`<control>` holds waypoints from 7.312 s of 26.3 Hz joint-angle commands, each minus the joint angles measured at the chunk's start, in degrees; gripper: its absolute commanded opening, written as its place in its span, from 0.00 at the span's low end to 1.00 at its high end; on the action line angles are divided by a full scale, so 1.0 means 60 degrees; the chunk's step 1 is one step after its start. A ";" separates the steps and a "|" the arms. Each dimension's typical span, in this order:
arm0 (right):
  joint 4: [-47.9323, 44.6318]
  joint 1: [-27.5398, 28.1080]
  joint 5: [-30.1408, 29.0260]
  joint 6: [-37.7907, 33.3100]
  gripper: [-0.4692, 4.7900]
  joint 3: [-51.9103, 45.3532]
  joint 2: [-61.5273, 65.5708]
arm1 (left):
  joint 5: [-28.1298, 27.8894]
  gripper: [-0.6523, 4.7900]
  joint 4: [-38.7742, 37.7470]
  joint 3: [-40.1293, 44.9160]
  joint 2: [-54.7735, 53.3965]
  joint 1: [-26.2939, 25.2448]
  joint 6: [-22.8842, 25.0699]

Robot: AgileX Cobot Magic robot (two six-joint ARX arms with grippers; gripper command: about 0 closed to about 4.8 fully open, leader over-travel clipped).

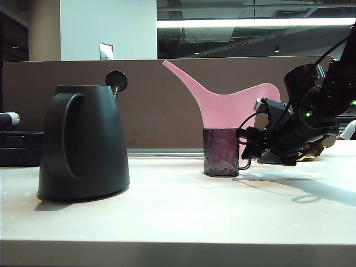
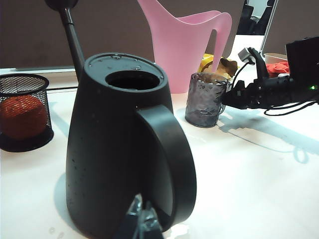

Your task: Pour the water from the cup into the kettle.

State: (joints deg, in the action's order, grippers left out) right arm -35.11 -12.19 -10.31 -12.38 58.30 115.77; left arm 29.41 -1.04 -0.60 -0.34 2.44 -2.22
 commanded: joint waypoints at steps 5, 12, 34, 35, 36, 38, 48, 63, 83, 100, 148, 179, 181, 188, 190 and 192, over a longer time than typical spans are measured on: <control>-0.0277 -0.0015 -0.0018 -0.0004 0.21 0.0040 -0.0044 | 0.0029 0.11 0.0197 -0.0036 -0.0007 -0.0004 0.0011; -0.0557 -0.0018 -0.0015 -0.0004 0.08 0.0040 -0.0047 | 0.0029 0.11 0.0197 -0.0036 -0.0007 -0.0004 0.0011; 0.2138 -0.0251 0.0062 0.2189 0.08 0.0036 -0.3326 | -0.0044 0.11 0.0182 -0.0029 -0.0007 -0.0004 0.0044; 0.2200 -0.0328 0.0066 0.2328 0.08 0.0036 -0.3541 | -0.0044 0.11 0.0182 -0.0029 -0.0007 -0.0004 0.0044; 0.2291 -0.0412 0.0084 0.2488 0.08 0.0051 -0.3803 | -0.0040 0.11 0.0182 -0.0029 -0.0007 -0.0004 0.0044; 0.2772 -0.0663 0.0342 0.2841 0.08 0.0255 -0.4149 | -0.0036 0.11 0.0175 -0.0029 -0.0007 -0.0004 0.0040; 0.5679 -0.2259 0.1905 0.4411 0.08 0.2987 -0.4441 | -0.0029 0.11 0.0040 -0.0029 -0.0004 -0.0004 0.0040; 0.7249 -0.4575 0.4488 0.8502 0.08 0.5326 -0.3453 | -0.0036 0.11 0.0069 -0.0029 -0.0007 -0.0004 0.0036; 0.6615 -0.5916 0.5665 1.1785 0.08 0.5850 -0.2313 | -0.0036 0.11 0.0117 -0.0025 -0.0007 -0.0004 0.0011; 0.5231 -0.6630 0.5952 1.4335 0.08 0.5850 -0.1723 | -0.0029 0.11 -0.0481 -0.0022 -0.0007 0.0000 0.0007; 0.4437 -0.7104 0.5807 1.7635 0.08 0.5850 -0.1220 | 0.0000 0.11 -0.0521 -0.0022 -0.0007 0.0000 0.0007; 0.4302 -0.7082 0.6058 1.7817 0.08 0.5890 -0.1078 | 0.0284 0.11 -0.0528 -0.0022 -0.0007 0.0004 -0.0033; 0.4302 -0.7089 0.6054 1.7817 0.08 0.5890 -0.1082 | 0.0284 0.11 -0.0528 -0.0022 -0.0007 0.0004 -0.0033; 0.4302 -0.7096 0.6054 1.7817 0.08 0.5890 -0.1082 | 0.0281 0.11 -0.0528 -0.0022 -0.0007 0.0000 -0.0033; 0.4269 -0.7096 0.6065 1.7806 0.08 0.5890 -0.1096 | 0.0281 0.11 -0.0528 -0.0022 -0.0007 0.0000 -0.0029; 0.4222 -0.7096 0.6091 1.7460 0.08 0.5894 -0.1137 | 0.0281 0.11 -0.0532 -0.0022 -0.0007 0.0000 -0.0033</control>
State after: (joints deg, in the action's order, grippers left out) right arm -8.27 -54.63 25.80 93.89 93.30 109.65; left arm 30.68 -4.97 -0.58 -0.34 2.44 -2.42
